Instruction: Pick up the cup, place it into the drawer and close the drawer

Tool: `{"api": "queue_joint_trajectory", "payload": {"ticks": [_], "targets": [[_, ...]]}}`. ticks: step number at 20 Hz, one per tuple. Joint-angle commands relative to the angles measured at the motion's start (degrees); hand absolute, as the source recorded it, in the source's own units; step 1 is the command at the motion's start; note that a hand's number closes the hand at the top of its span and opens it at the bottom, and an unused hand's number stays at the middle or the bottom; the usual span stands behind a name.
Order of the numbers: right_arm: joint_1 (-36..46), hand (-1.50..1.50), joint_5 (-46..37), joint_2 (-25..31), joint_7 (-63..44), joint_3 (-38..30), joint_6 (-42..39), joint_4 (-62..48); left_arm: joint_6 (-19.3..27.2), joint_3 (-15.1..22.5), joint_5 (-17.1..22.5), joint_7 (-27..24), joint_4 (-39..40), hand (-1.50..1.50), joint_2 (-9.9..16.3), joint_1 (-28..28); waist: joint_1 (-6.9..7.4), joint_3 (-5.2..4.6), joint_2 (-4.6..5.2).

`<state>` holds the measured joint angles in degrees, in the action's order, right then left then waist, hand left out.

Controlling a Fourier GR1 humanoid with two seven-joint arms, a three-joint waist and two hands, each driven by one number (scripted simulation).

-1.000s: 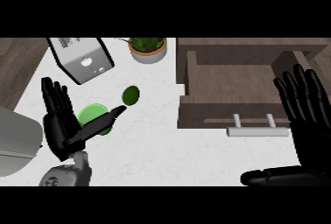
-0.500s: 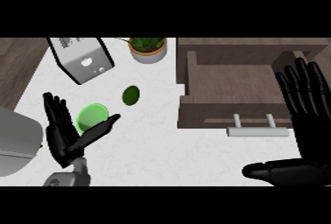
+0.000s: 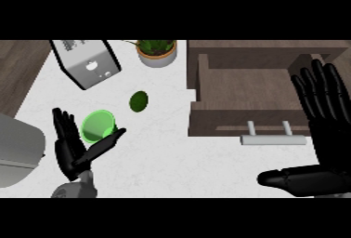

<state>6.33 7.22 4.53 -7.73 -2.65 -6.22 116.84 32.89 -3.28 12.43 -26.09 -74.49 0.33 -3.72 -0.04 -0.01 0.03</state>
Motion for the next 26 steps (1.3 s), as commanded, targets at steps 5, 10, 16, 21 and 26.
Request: {"api": "queue_joint_trajectory", "payload": {"ticks": [5,10,16,21,26], "targets": [[-6.4,-1.5,0.2,-0.7,0.0,1.6,-1.3,6.2,-5.9,-5.6,4.5,-9.3,10.3,-1.5,0.6,-0.8,-0.17,-0.01,-0.05],[-4.7,-1.5,0.3,-0.8,-3.3,2.3,-0.3,7.9,-7.9,-7.1,6.8,-13.6,15.3,-1.5,0.3,-1.9,-0.19,-0.02,-0.05],[-0.3,-1.5,2.8,1.2,0.3,-2.0,-2.6,-1.3,-8.8,-9.6,7.8,-17.6,24.3,-1.5,1.5,-7.3,-0.16,-0.01,0.04],[-3.6,-1.5,-2.3,-2.3,-0.4,4.1,0.2,3.8,-12.9,-10.1,8.8,-16.7,25.7,-1.5,4.7,-6.4,-0.1,-0.01,-0.03],[-5.3,-1.5,-1.0,-1.8,2.4,2.4,-1.7,2.5,-14.9,-9.9,9.3,-21.8,29.8,-1.5,2.6,-6.0,-0.07,0.0,-0.02]]}}
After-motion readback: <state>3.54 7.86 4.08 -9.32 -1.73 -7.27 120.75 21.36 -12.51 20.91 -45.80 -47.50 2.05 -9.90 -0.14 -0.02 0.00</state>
